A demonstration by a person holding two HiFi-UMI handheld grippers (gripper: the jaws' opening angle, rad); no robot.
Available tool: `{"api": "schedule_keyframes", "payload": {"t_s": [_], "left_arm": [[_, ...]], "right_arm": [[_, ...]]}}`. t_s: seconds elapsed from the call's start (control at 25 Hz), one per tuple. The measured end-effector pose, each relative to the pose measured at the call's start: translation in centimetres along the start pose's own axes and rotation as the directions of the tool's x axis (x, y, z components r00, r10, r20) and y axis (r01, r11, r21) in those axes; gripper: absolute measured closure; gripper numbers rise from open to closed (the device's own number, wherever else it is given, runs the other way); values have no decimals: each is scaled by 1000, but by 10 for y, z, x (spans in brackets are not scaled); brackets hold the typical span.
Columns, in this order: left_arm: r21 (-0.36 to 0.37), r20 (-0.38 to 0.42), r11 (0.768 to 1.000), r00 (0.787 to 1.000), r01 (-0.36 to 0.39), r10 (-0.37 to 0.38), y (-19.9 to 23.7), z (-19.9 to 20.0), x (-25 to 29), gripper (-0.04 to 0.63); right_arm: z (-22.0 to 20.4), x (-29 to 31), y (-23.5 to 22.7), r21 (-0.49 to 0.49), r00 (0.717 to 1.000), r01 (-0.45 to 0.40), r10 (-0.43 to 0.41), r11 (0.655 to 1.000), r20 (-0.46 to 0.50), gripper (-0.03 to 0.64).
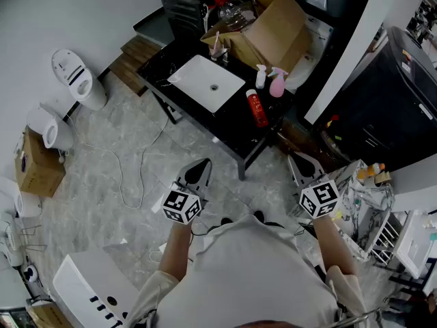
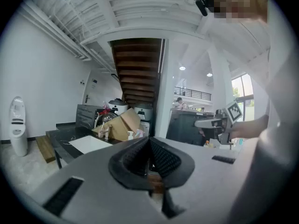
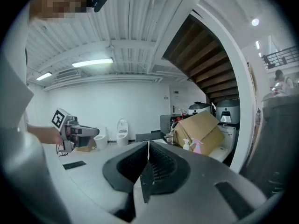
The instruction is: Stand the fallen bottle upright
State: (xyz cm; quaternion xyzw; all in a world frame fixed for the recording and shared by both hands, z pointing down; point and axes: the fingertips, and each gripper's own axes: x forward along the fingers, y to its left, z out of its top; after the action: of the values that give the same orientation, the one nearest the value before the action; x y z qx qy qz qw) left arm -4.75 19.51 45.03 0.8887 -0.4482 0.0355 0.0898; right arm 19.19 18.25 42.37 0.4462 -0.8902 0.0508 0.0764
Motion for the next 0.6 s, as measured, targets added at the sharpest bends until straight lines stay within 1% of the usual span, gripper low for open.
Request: {"api": "schedule_keyframes", "payload": {"t_s": [0.36,0.6], "left_arm": [[-6,-3,1000,1000,1,-1,4,0,0,588],[-7,-4,1000,1000,4,-4,8,-1,-2,588]], "right_arm": [[3,7,6,-5,1000,-16,16,1000,0,583],[4,10,5,31,1000,11,-11,999,20,582]]}}
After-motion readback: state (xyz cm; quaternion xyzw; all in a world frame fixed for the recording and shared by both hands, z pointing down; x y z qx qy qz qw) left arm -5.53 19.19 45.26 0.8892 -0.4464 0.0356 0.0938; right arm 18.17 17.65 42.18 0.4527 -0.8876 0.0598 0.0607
